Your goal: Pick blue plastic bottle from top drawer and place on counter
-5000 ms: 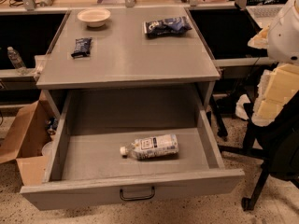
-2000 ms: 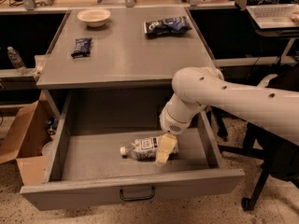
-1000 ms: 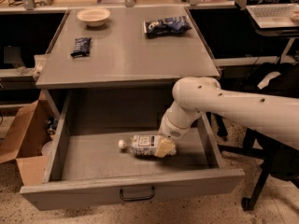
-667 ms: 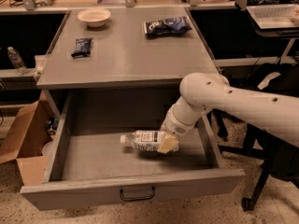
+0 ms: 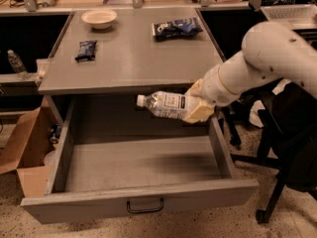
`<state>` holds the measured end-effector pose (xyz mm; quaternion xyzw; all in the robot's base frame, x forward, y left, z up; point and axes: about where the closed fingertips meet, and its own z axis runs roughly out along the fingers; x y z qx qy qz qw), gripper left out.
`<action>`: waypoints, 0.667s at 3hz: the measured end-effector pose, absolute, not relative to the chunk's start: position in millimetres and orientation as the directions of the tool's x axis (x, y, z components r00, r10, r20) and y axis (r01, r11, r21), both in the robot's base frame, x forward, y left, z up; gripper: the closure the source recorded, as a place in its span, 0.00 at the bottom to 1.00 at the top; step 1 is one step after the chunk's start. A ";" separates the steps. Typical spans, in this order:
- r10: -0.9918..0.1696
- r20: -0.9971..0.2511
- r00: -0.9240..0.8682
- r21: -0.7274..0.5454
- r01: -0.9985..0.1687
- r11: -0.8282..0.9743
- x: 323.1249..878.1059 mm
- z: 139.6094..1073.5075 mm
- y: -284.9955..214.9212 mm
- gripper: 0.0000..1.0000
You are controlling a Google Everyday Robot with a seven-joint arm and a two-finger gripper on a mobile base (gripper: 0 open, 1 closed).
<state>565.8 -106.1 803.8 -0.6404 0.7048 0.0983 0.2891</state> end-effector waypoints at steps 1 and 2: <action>-0.842 -0.539 0.006 -0.256 -0.954 0.157 572.8 815.1 -104.0 1.00; -0.842 -0.539 0.007 -0.257 -0.954 0.157 572.9 815.3 -103.9 1.00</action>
Offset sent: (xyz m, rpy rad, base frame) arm 0.0083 0.0015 0.0140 0.0087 -0.0327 0.0048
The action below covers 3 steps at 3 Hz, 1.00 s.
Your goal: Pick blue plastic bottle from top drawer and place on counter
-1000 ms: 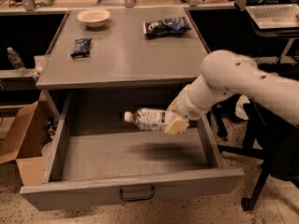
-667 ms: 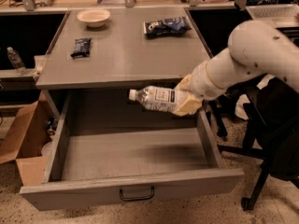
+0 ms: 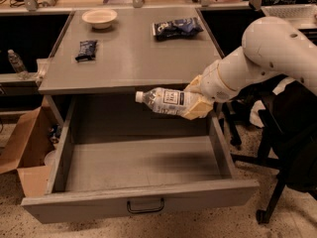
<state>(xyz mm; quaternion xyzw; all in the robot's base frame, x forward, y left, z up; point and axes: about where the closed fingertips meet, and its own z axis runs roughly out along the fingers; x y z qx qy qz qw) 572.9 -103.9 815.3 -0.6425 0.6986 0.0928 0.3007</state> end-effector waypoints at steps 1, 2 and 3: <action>-0.820 -0.572 0.027 -0.290 -0.941 0.171 587.7 847.5 -92.9 1.00; -0.811 -0.583 0.047 -0.336 -0.923 0.188 614.9 901.0 -79.7 1.00; -0.792 -0.611 0.009 -0.323 -0.916 0.239 648.3 931.5 -69.3 1.00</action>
Offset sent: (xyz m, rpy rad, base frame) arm 0.0837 0.0419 0.1691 0.0818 -0.1817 -0.0339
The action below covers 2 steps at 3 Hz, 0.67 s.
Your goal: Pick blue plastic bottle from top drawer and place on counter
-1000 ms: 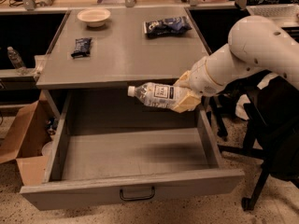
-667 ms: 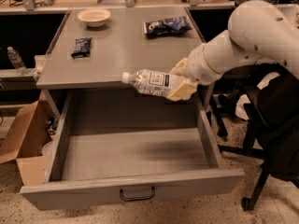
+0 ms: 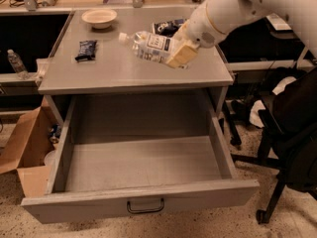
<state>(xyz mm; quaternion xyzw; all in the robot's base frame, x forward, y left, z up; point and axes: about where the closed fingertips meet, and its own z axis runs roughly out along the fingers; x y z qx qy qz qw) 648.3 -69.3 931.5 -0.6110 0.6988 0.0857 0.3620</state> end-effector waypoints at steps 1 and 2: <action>-0.775 -0.625 -0.095 -0.253 -0.914 0.316 701.1 936.2 -55.6 1.00; -0.770 -0.618 -0.162 -0.200 -0.914 0.353 731.7 927.5 -43.2 1.00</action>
Offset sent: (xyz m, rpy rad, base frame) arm 0.1214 0.0343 -0.0018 0.0225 0.1817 -0.1686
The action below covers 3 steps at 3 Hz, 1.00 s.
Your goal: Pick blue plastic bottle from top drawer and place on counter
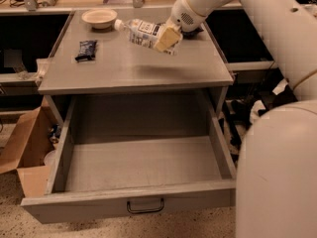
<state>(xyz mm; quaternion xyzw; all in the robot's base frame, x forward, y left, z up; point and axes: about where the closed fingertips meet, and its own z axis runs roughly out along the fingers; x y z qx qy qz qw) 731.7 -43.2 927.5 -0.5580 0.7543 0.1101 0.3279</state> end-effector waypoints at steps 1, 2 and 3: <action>-0.773 -0.599 -0.209 -0.170 -0.910 0.378 751.5 913.8 -32.8 1.00; -0.784 -0.566 -0.254 -0.152 -0.903 0.402 765.3 894.5 -26.1 1.00; -0.795 -0.537 -0.283 -0.142 -0.898 0.416 772.0 876.7 -22.1 1.00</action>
Offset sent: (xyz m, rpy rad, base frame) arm 0.0507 0.0183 -0.0481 -0.0896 0.1052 -0.1100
